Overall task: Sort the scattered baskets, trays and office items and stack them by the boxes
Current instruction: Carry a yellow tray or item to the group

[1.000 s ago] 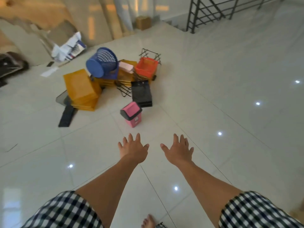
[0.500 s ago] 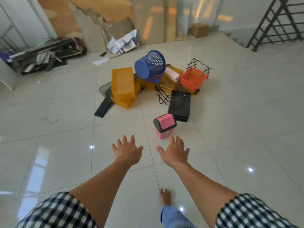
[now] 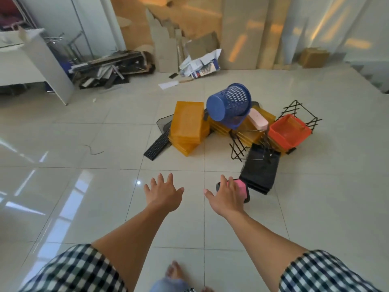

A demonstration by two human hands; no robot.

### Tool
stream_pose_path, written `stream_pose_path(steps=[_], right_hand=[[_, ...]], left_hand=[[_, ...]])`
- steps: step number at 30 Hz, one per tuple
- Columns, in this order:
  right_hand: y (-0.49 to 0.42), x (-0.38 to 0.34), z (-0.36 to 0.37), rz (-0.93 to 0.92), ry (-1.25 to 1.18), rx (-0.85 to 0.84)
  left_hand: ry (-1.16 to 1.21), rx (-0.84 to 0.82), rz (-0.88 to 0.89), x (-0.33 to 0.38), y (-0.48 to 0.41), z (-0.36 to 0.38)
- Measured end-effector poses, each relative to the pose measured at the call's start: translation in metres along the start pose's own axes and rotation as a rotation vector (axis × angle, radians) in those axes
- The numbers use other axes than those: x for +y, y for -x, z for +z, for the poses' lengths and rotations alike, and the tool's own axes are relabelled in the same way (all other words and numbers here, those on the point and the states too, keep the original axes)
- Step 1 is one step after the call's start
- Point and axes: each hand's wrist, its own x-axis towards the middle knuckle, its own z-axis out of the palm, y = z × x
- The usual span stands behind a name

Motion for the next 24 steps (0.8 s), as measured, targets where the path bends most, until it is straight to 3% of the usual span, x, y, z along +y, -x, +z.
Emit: stream_pose_path(steps=[6,24], right_hand=[[-0.077,-0.031,-0.010,-0.038,0.006,-0.040],[-0.329,-0.142,-0.058,0.069,0.003,0.015]], left_hand=[[0.003,0.004,-0.023,-0.008,-0.083,-0.026],[-0.042,-0.022,0.062,-0.009,-0.362,-0.149]])
